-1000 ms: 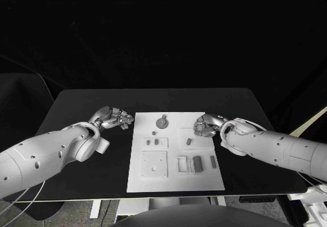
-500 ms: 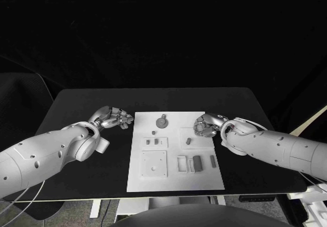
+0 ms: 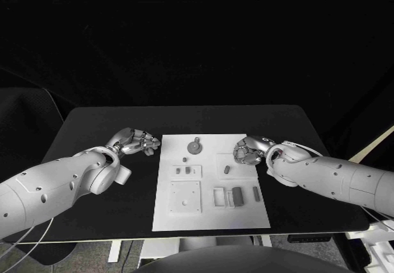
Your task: Assemble the parts on the task board
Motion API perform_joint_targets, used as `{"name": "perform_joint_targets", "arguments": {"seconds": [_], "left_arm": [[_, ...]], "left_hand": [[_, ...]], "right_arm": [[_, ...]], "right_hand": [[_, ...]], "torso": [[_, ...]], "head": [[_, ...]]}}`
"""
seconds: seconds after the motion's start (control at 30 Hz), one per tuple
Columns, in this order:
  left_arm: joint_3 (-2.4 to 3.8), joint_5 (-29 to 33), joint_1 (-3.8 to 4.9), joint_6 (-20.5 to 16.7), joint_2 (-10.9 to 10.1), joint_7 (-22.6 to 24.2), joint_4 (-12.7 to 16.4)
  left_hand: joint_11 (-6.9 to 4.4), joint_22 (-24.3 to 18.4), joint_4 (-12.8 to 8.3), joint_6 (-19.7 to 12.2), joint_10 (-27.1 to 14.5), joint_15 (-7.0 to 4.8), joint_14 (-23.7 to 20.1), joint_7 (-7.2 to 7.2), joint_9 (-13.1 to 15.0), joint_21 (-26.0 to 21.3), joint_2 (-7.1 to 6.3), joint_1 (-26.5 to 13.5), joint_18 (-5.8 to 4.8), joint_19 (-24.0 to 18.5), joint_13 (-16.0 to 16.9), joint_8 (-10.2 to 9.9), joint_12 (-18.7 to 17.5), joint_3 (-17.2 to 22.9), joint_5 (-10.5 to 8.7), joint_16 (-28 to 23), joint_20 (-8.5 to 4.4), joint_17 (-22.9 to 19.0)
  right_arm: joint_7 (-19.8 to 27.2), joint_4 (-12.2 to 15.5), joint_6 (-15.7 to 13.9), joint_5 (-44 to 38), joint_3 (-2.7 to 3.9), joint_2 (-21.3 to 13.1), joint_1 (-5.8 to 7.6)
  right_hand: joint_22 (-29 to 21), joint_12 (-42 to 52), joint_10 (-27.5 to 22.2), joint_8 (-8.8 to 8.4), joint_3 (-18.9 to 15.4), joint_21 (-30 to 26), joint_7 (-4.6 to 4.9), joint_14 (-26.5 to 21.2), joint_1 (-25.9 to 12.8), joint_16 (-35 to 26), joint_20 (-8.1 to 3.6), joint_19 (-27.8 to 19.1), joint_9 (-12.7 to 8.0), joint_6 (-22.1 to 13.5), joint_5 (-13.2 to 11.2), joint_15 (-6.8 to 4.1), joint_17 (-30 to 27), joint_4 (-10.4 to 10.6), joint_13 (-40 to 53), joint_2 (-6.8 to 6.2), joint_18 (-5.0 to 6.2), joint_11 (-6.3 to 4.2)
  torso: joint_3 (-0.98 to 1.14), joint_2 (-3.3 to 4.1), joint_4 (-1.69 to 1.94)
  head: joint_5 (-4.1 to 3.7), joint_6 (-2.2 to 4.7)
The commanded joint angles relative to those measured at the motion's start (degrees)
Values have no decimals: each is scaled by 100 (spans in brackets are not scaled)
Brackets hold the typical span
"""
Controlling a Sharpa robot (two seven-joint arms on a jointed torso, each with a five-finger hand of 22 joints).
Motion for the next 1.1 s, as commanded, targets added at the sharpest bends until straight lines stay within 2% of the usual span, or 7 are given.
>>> {"name": "perform_joint_targets", "arguments": {"seconds": [0.03,0.2,0.6,1.1], "left_arm": [[4,36,4,77,12,32,9],[5,36,4,77,9,32,12],[5,36,4,76,9,30,10],[5,36,4,80,9,23,6]], "left_hand": [[-7,5,-6,-13,-48,3,-27,2,9,-28,2,-55,30,-27,-8,-24,-36,-28,22,-22,2,-6],[-7,5,-6,-13,-50,3,-27,1,9,-29,3,-55,30,-28,-8,-25,-38,-28,23,-24,2,-7],[-6,6,-5,-12,-55,3,-26,0,9,-32,7,-55,29,-29,-8,-25,-42,-27,23,-29,2,-9],[-5,7,-5,-12,-58,4,-24,-2,9,-34,10,-54,29,-30,-9,-24,-46,-26,24,-34,2,-11]], "right_arm": [[-86,-27,219,-116,-36,-4,-54],[-85,-17,219,-115,-36,-8,-55],[-110,-31,217,-116,-36,4,-55],[-95,-44,198,-112,-36,33,-55]], "right_hand": [[-9,-25,-44,-33,-16,202,144,-11,89,-5,-1,-28,-3,104,-47,-2,13,5,-8,43,111,-11],[-17,-21,-36,10,2,203,133,10,164,5,1,-29,20,190,-60,-3,32,21,-11,114,110,-11],[-29,-4,-2,161,-7,216,97,94,230,46,13,-25,102,489,-83,-5,109,53,-16,173,98,-7],[-32,-1,12,202,-46,224,89,101,199,53,20,-23,127,574,-104,-4,108,70,-19,140,89,-3]], "torso": [[0,3,4],[2,7,4],[0,9,4],[1,16,5]], "head": [[-5,1],[-5,1],[-4,-7],[-5,-24]]}}
